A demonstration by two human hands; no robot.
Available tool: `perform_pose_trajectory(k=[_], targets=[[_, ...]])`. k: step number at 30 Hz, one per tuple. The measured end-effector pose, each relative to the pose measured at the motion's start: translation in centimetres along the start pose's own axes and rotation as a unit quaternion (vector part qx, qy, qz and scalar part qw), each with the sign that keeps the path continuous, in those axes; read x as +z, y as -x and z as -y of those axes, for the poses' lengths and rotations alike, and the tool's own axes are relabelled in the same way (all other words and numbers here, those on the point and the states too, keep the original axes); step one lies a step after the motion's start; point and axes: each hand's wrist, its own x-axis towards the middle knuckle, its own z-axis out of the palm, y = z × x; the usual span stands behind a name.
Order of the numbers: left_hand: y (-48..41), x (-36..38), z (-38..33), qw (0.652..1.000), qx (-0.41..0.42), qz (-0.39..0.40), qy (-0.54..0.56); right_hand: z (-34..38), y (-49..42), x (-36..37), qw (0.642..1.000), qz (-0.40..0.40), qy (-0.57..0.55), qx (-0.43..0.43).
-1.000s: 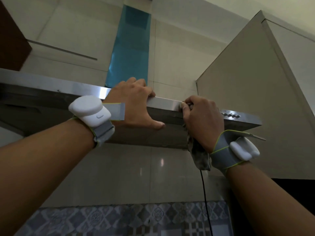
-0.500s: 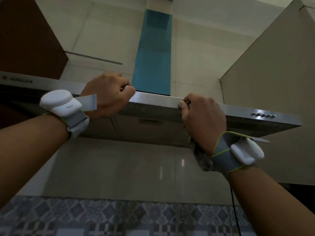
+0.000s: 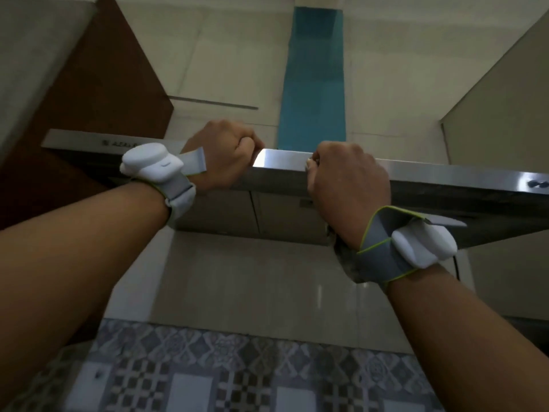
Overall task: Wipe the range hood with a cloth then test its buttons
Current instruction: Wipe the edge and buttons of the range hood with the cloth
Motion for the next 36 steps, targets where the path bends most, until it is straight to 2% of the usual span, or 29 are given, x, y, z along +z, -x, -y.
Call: perform_pose_trajectory(k=[6,16,19,20,22,25,27,28,31,32,33,35,36], targets=[[1.2,-2.8,2.9,0.999,-0.045,-0.001,-0.002,2.9,-0.2,0.5,0.999,-0.009,-0.011,-0.034],[1.9,-3.7,4.3,0.998,-0.062,-0.002,0.009,8.6,-1.2,0.6,0.994,0.015,-0.044,-0.095],[2.0,-3.4,4.2,0.996,-0.086,-0.008,0.009,10.4,0.4,1.6,0.989,0.000,-0.086,-0.117],[2.0,-3.3,4.1,0.995,-0.095,-0.012,0.010,10.8,1.3,2.3,0.988,-0.003,-0.109,-0.106],[2.1,-2.9,3.9,0.994,-0.106,-0.025,0.011,10.8,3.3,3.6,0.977,0.025,-0.210,-0.023],[1.9,-2.8,3.8,0.992,-0.120,-0.022,0.014,9.9,5.0,5.7,0.901,0.075,-0.398,0.159],[1.8,-2.8,3.9,0.992,-0.128,-0.007,0.017,9.7,5.5,6.5,0.824,0.094,-0.496,0.257],[1.8,-2.7,4.0,0.991,-0.132,-0.009,0.016,9.8,5.5,6.6,0.770,0.093,-0.554,0.301],[2.0,-2.2,3.7,0.990,-0.135,-0.043,0.002,10.4,4.7,6.5,0.579,0.088,-0.701,0.407],[2.1,-2.0,3.6,0.990,-0.130,-0.050,-0.005,10.4,4.3,6.6,0.524,0.092,-0.731,0.427],[2.2,-1.9,3.5,0.991,-0.125,-0.054,-0.011,10.5,3.9,7.0,0.484,0.102,-0.750,0.440],[2.2,-1.9,3.6,0.991,-0.119,-0.052,-0.017,10.8,3.3,7.7,0.440,0.128,-0.765,0.453],[2.2,-2.0,3.7,0.991,-0.120,-0.049,-0.014,10.9,3.0,8.3,0.430,0.144,-0.763,0.459]])
